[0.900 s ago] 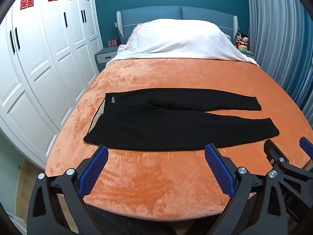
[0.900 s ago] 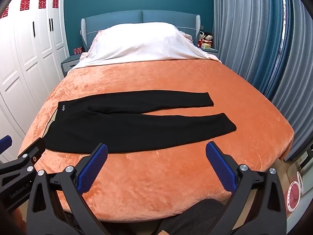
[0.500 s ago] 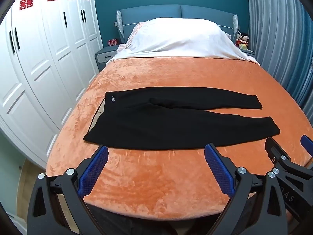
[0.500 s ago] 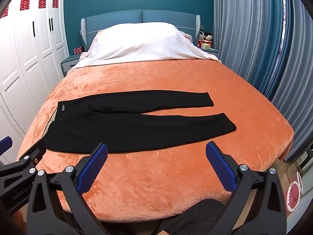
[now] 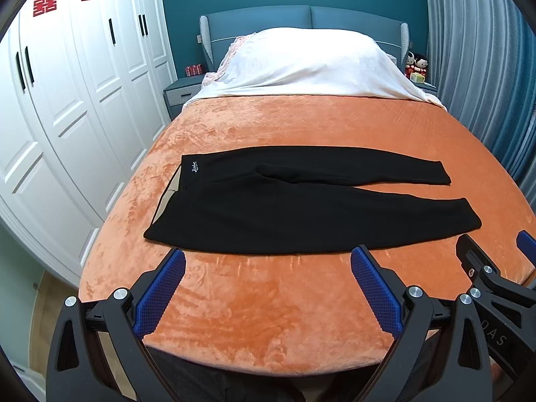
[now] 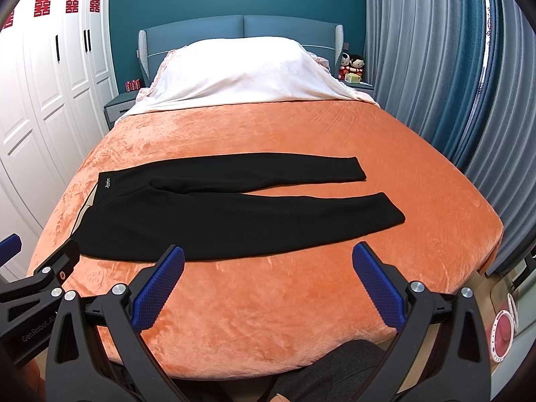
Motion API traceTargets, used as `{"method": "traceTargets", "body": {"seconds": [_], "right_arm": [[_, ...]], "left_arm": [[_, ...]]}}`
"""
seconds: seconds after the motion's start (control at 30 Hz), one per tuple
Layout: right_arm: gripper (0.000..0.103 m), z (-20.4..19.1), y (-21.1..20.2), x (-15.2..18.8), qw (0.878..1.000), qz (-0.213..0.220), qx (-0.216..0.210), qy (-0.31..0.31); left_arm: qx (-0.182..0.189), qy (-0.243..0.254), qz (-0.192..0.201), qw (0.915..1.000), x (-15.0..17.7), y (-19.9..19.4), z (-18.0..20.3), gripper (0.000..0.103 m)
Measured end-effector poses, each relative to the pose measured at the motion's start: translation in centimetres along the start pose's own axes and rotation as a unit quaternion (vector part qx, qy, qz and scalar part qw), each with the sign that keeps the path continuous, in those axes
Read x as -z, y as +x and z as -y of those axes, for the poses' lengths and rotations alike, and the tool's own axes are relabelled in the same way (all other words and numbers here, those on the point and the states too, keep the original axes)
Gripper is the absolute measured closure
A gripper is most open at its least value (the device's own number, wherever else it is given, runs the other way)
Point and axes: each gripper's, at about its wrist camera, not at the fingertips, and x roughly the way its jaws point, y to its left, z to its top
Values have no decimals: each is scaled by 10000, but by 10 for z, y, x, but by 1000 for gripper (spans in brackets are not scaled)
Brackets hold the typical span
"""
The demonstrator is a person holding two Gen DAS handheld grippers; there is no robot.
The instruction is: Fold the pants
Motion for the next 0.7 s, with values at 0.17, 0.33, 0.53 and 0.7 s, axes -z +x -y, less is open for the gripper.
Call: {"method": "traceTargets", "body": {"seconds": [0.17,0.33,0.53,0.7], "right_arm": [[5,1,1,2,10000,11,-4,-2],[5,0,-1,0,10000,16,-12,-12],[5,0,-1,0,10000,17,-9,-16],[5,-1,-1,1,10000,15,11,-8]], "left_arm": [[-16,-19,10,10000,1,1,0,6],[-25,-23,-2,10000,1,2,-1,5],[-2,-18,-8,10000,1,3,-3,5],[14,-13,0,10000,2,4,-5,5]]}}
